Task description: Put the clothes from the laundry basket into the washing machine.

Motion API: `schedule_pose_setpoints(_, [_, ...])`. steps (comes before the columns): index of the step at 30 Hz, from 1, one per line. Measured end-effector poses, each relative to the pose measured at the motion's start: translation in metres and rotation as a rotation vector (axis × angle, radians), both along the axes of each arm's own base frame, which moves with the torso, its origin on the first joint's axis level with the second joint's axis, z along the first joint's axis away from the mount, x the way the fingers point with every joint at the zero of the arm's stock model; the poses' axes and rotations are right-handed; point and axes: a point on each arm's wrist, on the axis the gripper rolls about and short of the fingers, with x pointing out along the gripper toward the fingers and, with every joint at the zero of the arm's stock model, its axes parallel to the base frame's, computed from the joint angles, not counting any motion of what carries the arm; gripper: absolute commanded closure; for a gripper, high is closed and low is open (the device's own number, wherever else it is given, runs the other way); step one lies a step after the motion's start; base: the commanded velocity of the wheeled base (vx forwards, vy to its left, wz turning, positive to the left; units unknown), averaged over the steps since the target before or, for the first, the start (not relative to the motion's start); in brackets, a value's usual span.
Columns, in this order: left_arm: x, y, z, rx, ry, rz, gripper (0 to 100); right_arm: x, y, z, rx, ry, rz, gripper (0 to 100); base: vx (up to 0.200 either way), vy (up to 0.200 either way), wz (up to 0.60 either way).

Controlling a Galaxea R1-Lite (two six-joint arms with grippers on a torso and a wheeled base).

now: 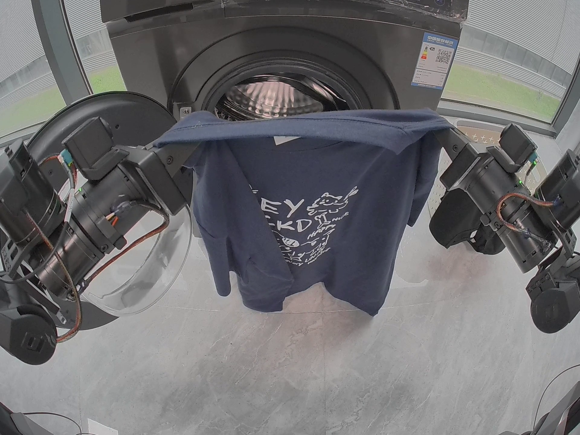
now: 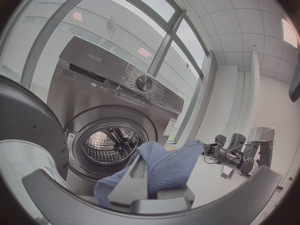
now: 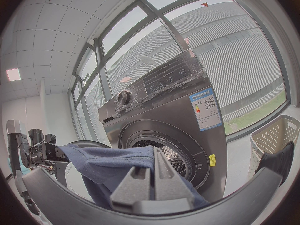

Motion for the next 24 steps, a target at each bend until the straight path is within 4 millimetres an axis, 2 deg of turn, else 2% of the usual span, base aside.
schedule_pose_setpoints(16, [0.003,0.000,0.009,-0.028,-0.024,0.032,100,0.004,-0.001,0.024,0.041,-0.079,-0.014,100,0.000,0.000,0.00])
schedule_pose_setpoints(24, [0.003,0.001,0.022,-0.062,-0.060,0.057,100,0.000,0.000,0.021,0.029,-0.064,-0.006,100,0.000,0.000,0.00])
